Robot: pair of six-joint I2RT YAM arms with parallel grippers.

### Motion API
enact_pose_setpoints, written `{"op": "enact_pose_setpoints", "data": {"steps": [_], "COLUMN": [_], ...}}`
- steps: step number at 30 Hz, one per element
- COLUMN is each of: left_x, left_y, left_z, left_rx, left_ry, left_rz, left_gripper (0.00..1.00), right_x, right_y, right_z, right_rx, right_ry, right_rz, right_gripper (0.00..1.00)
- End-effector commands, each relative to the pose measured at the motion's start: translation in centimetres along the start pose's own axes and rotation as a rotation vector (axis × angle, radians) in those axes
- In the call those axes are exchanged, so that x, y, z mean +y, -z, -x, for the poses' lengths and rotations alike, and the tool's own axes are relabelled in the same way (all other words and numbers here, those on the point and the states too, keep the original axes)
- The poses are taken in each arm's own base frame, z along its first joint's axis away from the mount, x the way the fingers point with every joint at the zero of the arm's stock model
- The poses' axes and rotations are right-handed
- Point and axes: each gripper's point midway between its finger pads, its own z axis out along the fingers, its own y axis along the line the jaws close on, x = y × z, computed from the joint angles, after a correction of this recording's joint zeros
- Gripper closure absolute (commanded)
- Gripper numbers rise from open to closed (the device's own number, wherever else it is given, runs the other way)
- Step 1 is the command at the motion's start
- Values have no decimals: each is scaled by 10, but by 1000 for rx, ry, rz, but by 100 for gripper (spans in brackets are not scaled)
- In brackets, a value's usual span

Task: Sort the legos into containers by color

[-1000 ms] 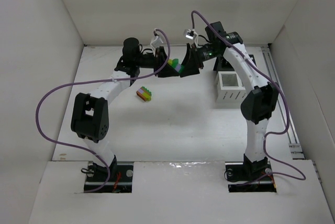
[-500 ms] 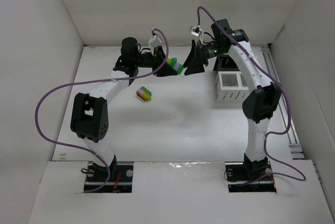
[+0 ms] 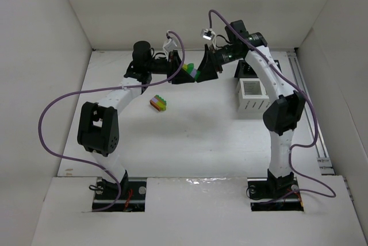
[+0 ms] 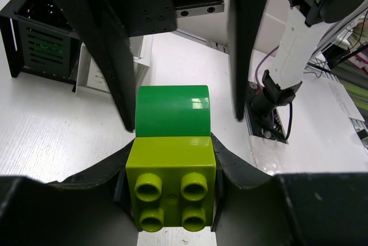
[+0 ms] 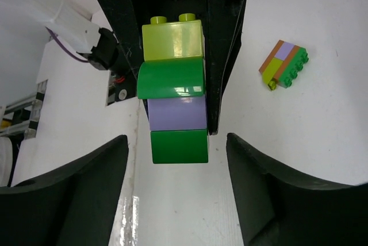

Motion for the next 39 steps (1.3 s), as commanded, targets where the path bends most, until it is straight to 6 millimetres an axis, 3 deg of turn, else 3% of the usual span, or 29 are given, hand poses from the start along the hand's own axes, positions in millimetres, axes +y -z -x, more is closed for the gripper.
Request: {"op": "enact_pose_setpoints", "data": {"steps": [1, 4, 7, 8, 10, 12, 14, 15, 16, 20, 24, 30, 39], "left_x": [-12, -15, -15, -15, -15, -15, -13, -11, -11, -14, -11, -6, -3], "left_y": [1, -2, -2, -2, -2, -2, -2, -2, -2, -2, 10, 28, 31], "left_z": [15, 14, 14, 14, 14, 14, 14, 16, 16, 18, 17, 13, 16], "left_rx": [-11, -8, -8, -8, -8, -8, -13, -18, -19, -21, -26, -25, -21], "left_ry": [-95, -95, -95, -95, -95, -85, -85, -76, -76, -85, -55, 3, -6], "left_rz": [-31, -40, -40, -40, -40, -40, -29, -16, -16, -17, 4, 15, 4], "left_gripper": [88, 88, 88, 88, 85, 64, 52, 38, 32, 24, 22, 23, 30], "right_x": [-1, -1, -3, -4, -4, -2, -5, -1, 0, -3, -11, -5, -12], "right_y": [-2, -1, -2, -2, -2, -2, -2, -1, 1, 7, 19, 27, 27], "right_z": [17, 18, 18, 19, 17, 15, 14, 15, 16, 13, 11, 10, -2], "right_rx": [-27, -27, -31, -33, -32, -32, -33, -34, -36, -33, -39, -40, 6], "right_ry": [87, 97, 100, 108, 105, 104, 117, 129, 144, 151, 144, 176, 210], "right_rz": [-7, -17, -18, -20, -19, -19, -29, -30, -41, -72, -105, -124, -183], "right_gripper": [27, 38, 54, 72, 91, 98, 100, 100, 100, 100, 100, 100, 100]}}
